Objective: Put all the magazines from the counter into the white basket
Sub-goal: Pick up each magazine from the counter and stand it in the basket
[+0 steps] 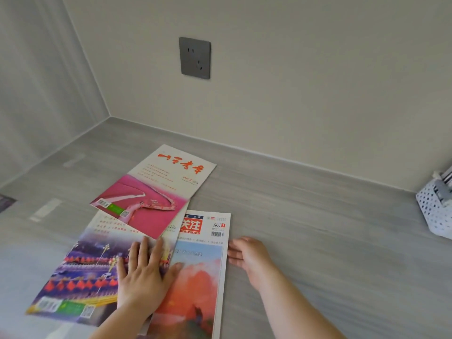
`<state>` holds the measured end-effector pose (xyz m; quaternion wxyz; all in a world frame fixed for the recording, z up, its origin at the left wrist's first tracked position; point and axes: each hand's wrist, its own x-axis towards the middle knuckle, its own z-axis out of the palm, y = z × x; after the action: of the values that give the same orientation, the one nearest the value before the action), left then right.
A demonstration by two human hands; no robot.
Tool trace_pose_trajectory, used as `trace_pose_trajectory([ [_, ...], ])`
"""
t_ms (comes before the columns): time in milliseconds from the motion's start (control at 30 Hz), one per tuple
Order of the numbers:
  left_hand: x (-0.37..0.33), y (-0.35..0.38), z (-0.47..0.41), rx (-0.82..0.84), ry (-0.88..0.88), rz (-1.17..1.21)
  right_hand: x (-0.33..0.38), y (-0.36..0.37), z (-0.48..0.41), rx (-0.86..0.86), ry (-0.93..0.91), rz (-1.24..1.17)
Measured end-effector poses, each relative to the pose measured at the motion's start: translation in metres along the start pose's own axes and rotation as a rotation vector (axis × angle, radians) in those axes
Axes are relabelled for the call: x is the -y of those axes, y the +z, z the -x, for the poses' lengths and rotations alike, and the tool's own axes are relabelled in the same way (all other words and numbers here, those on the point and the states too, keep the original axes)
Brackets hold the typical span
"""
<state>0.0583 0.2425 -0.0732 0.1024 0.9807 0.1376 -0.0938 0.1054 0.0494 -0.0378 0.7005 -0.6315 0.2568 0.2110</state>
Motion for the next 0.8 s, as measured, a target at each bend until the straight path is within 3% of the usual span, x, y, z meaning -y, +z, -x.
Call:
trace_pose_trajectory([
  [100,-0.001,-0.003,0.001,0.000,-0.004,0.019,0.002,0.004,-0.004,-0.012,0.017,0.073],
  [233,0.000,-0.003,0.002,-0.028,-0.020,0.022,0.004,0.020,-0.003,0.037,0.040,0.366],
  [333,0.000,-0.002,0.002,-0.036,-0.016,0.077,-0.001,0.027,-0.005,0.081,-0.091,0.664],
  [400,-0.001,-0.001,0.001,-0.031,-0.023,0.083,-0.005,0.028,-0.004,0.077,-0.191,0.742],
  [533,-0.003,-0.004,0.000,-0.025,-0.010,0.088,-0.008,0.018,0.001,0.022,-0.318,0.630],
  [667,-0.011,-0.008,-0.003,0.010,-0.006,0.087,0.004,-0.022,0.013,-0.014,-0.323,0.412],
  [800,-0.038,-0.022,-0.004,-0.014,-0.006,0.242,0.022,-0.072,0.029,-0.056,-0.372,0.285],
])
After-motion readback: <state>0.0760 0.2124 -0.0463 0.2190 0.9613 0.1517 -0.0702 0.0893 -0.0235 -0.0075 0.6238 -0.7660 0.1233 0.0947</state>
